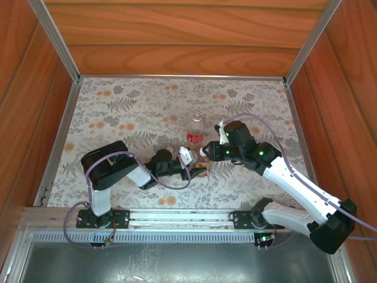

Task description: Screw on the bottle caps

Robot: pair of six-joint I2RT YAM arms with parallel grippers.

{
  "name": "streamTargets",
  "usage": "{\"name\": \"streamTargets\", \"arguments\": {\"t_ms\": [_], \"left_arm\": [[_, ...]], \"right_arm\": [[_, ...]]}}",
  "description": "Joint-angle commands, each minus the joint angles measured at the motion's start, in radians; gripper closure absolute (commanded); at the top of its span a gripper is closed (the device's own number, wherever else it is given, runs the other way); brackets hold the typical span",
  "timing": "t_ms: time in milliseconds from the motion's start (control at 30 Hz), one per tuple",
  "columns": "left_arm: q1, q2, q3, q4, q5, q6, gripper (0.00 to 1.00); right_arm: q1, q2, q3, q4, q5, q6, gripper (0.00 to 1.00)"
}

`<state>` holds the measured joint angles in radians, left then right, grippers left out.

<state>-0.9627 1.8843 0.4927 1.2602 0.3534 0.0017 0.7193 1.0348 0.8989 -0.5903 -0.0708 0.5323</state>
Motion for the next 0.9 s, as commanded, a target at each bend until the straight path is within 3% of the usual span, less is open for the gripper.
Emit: {"name": "streamTargets", "arguments": {"t_ms": [0,467,867], "left_arm": [[-0.003,0.045,-0.029,-0.167,0.004,-0.012,0.35],[-0.003,0.044,-0.031,-0.178,0.012,-0.005,0.35],[-0.003,0.058,-0.017,-0.185,0.022,-0.008,0.35]], "right_arm": [[-0.023,0.027,-0.032,-0.138,0.031,0.04,0.64],[-0.034,-0.048,0.002,-0.008,-0.021,-0.044,0.56],[-0.039,0.039,0.036,0.008,-0.085,-0.077,0.77]]}}
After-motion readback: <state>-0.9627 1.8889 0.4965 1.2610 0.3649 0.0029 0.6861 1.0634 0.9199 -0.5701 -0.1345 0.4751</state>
